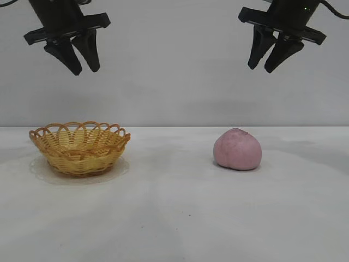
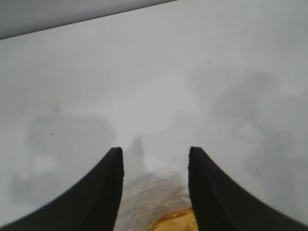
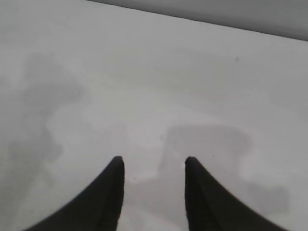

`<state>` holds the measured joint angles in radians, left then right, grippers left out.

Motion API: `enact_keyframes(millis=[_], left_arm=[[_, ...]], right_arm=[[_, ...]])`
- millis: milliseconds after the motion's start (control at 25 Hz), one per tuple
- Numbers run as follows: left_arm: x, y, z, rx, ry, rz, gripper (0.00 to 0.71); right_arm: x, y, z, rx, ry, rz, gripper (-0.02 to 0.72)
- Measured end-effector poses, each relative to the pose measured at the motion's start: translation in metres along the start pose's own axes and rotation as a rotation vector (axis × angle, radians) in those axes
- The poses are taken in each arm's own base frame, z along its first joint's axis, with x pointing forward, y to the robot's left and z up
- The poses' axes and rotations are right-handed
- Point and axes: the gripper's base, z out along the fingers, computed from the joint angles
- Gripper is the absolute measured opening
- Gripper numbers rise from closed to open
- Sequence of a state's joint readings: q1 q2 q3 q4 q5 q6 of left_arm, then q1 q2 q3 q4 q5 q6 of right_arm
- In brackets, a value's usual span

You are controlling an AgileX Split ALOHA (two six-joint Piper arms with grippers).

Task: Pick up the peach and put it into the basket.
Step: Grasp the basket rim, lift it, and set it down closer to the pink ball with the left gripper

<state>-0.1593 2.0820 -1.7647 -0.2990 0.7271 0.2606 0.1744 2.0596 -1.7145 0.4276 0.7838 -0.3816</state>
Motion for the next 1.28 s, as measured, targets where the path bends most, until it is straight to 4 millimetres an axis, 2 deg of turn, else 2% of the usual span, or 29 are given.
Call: enact_keyframes(millis=[440, 560, 640, 880, 1200, 1280], left_arm=[[0.001, 0.001, 0.0, -0.008, 0.007, 0.01, 0.322], [0.008, 0.004, 0.0, -0.039, 0.084, 0.075, 0.322], [0.015, 0.006, 0.005, -0.048, 0.159, 0.119, 0.322], [0.044, 0.011, 0.035, 0.009, 0.38, 0.226, 0.322], [0.059, 0.015, 0.057, 0.032, 0.452, 0.254, 0.322], [0.063, 0.015, 0.063, 0.041, 0.466, 0.245, 0.258]], right_arm=[[0.001, 0.0, 0.0, -0.002, 0.006, 0.0, 0.247], [0.001, 0.0, 0.0, -0.005, 0.011, 0.0, 0.247], [0.001, 0.0, 0.0, -0.005, 0.012, 0.0, 0.247], [0.001, 0.0, 0.0, -0.005, 0.013, 0.0, 0.247], [0.001, 0.001, 0.0, -0.006, 0.016, 0.0, 0.247], [0.001, 0.001, 0.0, -0.006, 0.016, 0.0, 0.247]])
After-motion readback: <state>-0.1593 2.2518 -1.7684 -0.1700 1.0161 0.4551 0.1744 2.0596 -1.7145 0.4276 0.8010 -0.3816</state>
